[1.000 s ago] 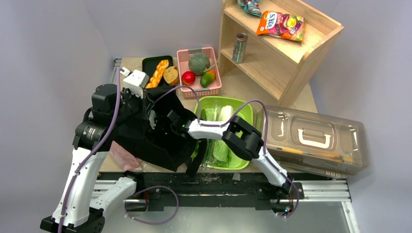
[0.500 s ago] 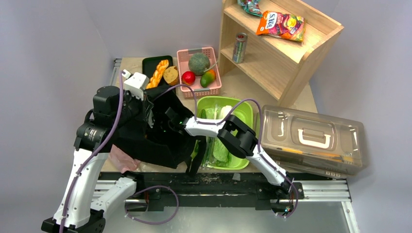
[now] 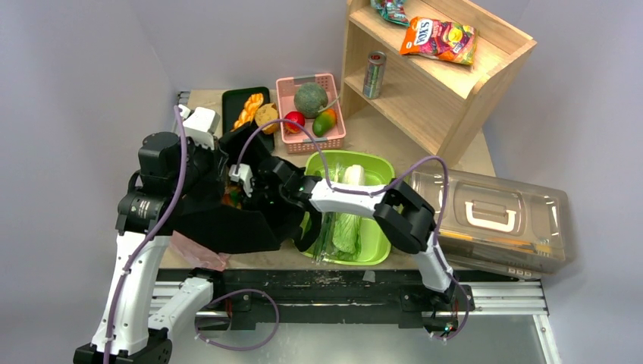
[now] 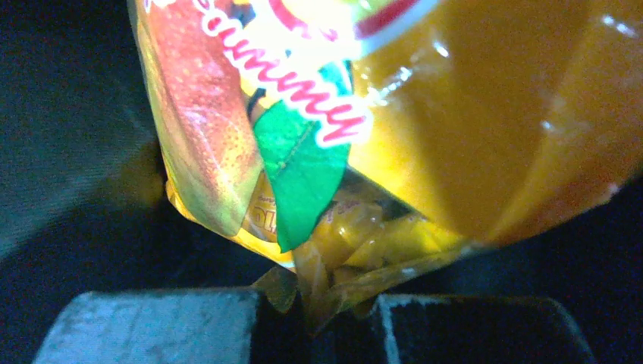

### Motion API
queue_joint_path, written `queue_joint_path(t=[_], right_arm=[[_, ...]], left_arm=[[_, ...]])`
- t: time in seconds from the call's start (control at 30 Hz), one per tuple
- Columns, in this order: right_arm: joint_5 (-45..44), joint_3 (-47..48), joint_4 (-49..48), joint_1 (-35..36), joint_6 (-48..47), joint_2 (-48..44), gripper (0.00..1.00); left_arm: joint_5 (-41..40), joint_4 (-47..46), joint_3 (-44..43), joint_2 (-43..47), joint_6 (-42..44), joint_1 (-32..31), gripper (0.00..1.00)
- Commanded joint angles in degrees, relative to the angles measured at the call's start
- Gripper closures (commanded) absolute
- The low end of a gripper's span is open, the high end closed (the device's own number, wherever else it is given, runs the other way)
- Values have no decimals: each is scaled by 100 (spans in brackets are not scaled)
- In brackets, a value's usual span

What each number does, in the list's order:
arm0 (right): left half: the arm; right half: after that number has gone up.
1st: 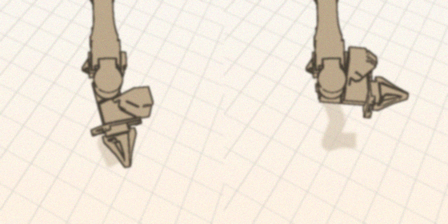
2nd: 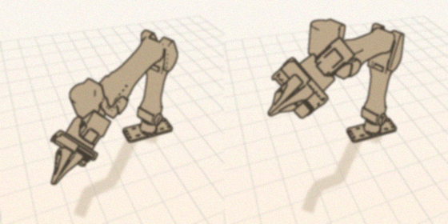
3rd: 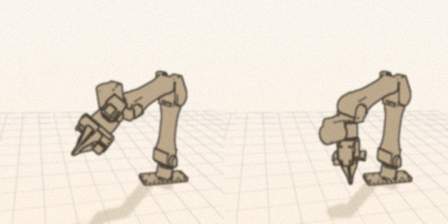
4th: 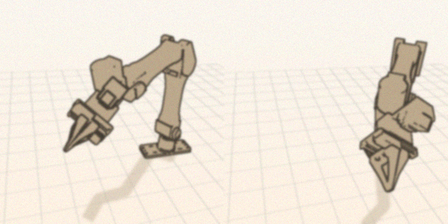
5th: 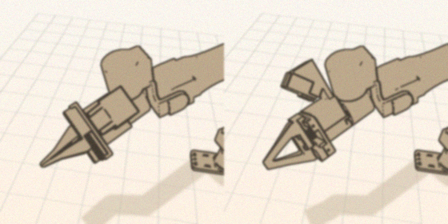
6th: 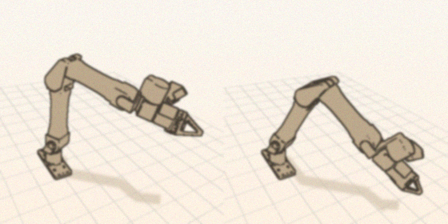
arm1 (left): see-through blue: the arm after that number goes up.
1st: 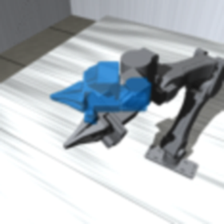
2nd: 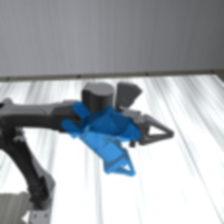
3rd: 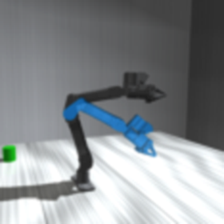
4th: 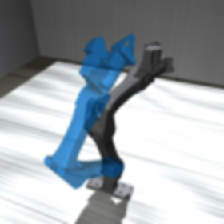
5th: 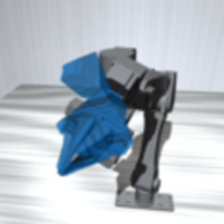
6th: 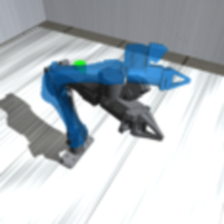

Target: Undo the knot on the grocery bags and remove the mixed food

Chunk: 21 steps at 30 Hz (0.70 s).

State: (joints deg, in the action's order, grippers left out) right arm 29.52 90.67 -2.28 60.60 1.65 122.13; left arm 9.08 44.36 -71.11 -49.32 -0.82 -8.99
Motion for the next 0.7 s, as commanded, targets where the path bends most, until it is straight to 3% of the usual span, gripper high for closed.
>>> queue_joint_path(t=[0.0,0.2,0.67], right_arm=[[-323,-40,-1039,-84,187,-1026,100],[-728,-205,-924,-336,272,-1594,100],[-49,-474,-410,-1061,283,-2882,100]], left_arm=[[-493,-336,148,63,333,56,100],[-1053,-411,197,-1,504,224,100],[-1158,-673,418,52,330,375,100]])
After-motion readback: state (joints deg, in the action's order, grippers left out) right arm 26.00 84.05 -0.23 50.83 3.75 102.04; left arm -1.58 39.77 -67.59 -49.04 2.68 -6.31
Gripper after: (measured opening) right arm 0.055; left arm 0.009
